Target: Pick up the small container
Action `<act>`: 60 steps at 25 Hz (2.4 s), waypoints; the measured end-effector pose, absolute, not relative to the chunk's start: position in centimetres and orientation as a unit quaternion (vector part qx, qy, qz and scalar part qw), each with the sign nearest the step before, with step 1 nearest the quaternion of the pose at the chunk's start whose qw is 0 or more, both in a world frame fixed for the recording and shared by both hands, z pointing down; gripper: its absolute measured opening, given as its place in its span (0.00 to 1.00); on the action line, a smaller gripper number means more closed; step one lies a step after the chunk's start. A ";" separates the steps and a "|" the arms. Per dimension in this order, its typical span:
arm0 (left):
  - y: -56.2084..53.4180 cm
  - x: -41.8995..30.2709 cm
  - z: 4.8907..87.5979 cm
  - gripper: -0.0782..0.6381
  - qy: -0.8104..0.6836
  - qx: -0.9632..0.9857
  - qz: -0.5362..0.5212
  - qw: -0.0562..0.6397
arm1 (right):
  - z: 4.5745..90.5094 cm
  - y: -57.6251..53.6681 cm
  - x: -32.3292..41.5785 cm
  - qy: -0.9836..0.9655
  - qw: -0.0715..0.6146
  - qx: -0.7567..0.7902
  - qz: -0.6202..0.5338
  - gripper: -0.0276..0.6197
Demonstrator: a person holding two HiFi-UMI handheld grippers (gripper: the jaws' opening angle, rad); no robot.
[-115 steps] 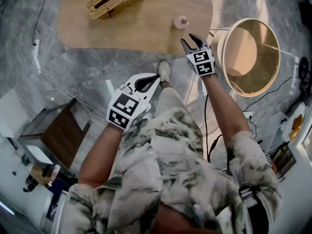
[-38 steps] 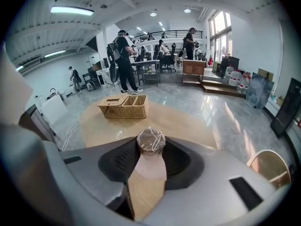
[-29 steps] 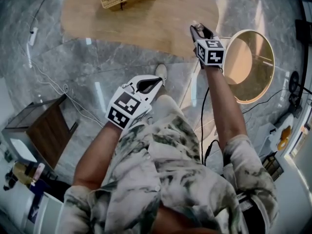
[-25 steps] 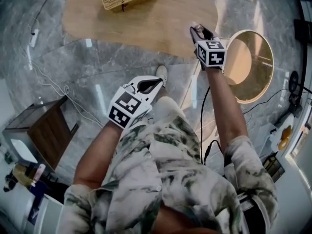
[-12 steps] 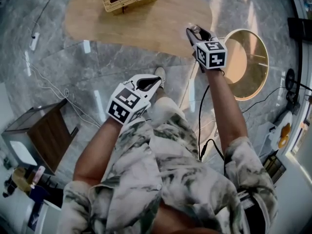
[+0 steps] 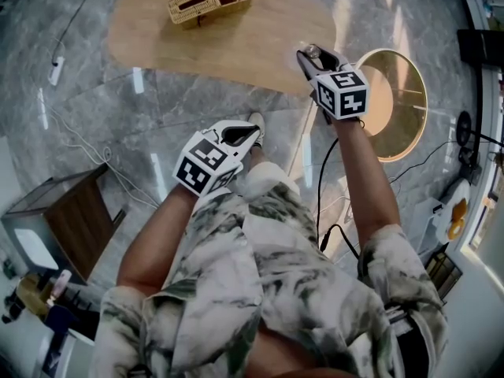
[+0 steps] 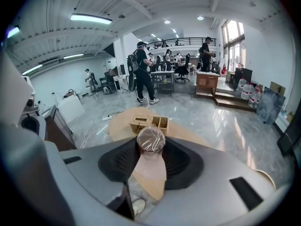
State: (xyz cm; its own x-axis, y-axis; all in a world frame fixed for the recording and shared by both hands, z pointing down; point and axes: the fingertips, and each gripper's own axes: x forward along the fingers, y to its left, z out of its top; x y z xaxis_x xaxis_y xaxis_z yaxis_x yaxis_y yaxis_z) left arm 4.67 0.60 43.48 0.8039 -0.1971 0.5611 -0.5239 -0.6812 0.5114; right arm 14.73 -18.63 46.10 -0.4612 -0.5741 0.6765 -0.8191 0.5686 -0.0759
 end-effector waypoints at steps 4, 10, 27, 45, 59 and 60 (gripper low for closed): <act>1.0 4.7 43.0 0.14 -0.199 0.887 0.239 0.341 | 44.6 -17.9 14.3 -0.835 0.306 0.413 0.197 0.29; 1.0 4.9 43.3 0.14 -0.198 0.888 0.238 0.341 | 44.0 -17.3 14.3 -0.840 0.307 0.403 0.195 0.29; 1.7 4.1 41.9 0.14 -0.203 0.888 0.229 0.344 | 41.4 -16.2 13.0 -0.848 0.313 0.387 0.183 0.29; 0.1 4.9 42.1 0.14 -0.214 0.882 0.229 0.352 | 42.5 -17.7 13.7 -0.850 0.326 0.371 0.182 0.29; -2.4 5.9 42.2 0.14 -0.232 0.874 0.232 0.359 | 43.9 -20.0 14.5 -0.855 0.332 0.354 0.185 0.29; -2.5 6.0 42.3 0.14 -0.234 0.873 0.232 0.359 | 44.0 -20.2 14.6 -0.855 0.331 0.352 0.186 0.29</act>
